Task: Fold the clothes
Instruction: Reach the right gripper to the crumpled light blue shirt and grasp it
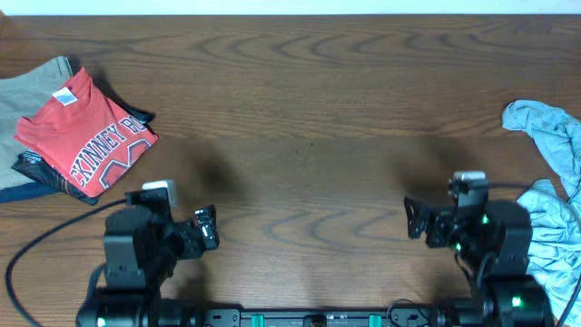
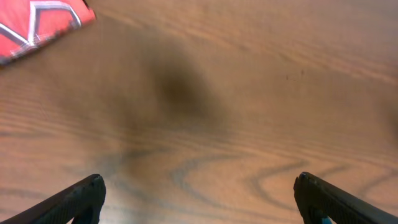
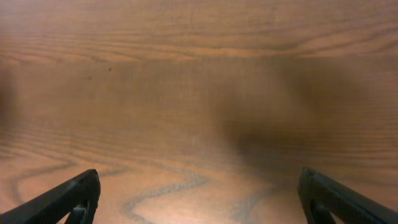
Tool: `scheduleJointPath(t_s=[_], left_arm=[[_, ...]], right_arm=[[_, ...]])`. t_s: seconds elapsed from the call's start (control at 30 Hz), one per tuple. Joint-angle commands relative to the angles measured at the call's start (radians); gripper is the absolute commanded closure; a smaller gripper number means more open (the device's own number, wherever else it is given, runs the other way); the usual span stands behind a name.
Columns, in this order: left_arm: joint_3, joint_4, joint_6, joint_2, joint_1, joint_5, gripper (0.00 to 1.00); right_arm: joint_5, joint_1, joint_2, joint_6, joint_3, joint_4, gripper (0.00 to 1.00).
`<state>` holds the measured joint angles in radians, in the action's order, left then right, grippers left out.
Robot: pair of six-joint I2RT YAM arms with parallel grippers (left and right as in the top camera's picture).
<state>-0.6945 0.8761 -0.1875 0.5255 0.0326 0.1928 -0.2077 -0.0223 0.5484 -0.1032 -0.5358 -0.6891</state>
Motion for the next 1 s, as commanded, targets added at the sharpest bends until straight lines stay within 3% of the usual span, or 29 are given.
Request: scheduleJointPath(t_s=[0.0, 0.17, 0.23, 0.33, 0.4, 0.97], left_arm=[[-0.058, 0.024, -0.013, 0.082, -0.005, 0.057, 0.02], [-0.058, 0.025, -0.013, 0.146, -0.005, 0.058, 0.02], [-0.058, 0.025, -0.013, 0.161, -0.005, 0.058, 0.02], [-0.058, 0.025, -0.013, 0.174, -0.005, 0.058, 0.02], [-0.058, 0.025, -0.013, 0.177, -0.005, 0.058, 0.02], [-0.058, 0.024, -0.013, 0.178, -0.005, 0.058, 0.02]], right_arm=[[-0.015, -0.003, 0.094, -0.024, -0.085, 0.016, 0.01], [0.009, -0.002, 0.145, -0.063, -0.098, 0.015, 0.01], [0.227, -0.002, 0.171, -0.216, -0.098, -0.038, 0.01], [0.604, 0.005, 0.225, -0.562, -0.097, -0.197, 0.01], [0.712, 0.021, 0.270, -0.708, -0.089, -0.270, 0.01], [0.723, 0.253, 0.675, -0.749, -0.039, -0.135, 0.01]])
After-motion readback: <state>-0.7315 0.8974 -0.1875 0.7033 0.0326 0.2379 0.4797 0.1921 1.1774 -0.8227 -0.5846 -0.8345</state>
